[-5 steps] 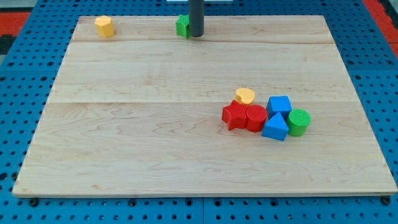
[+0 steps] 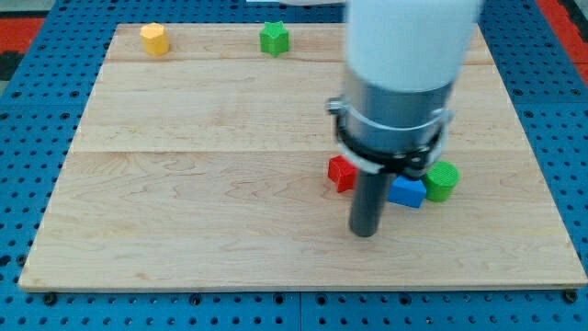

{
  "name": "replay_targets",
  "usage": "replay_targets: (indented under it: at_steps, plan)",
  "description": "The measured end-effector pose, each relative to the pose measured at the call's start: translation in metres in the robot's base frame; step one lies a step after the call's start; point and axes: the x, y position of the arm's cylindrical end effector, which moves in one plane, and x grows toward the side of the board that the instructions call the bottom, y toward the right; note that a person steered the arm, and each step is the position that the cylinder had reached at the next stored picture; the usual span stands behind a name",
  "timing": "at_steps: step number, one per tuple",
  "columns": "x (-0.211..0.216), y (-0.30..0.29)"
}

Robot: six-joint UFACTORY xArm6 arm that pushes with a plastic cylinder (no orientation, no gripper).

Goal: Move the red star to the top right

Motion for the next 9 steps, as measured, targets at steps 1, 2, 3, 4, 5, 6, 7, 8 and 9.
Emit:
replay_targets:
  at_steps: [1,2,3,4,5,6,7,8,9]
  plan:
    - [-0.038,-0.012]
    - [-0.075,-0.038]
    - [-0.110,-0.065]
    - [-0.141,-0.078]
    - [-0.145,-0.058]
    - [-0.131,-0.057]
    - [-0.113,-0.057]
    - [-0.108,-0.051]
    - [-0.146,-0.048]
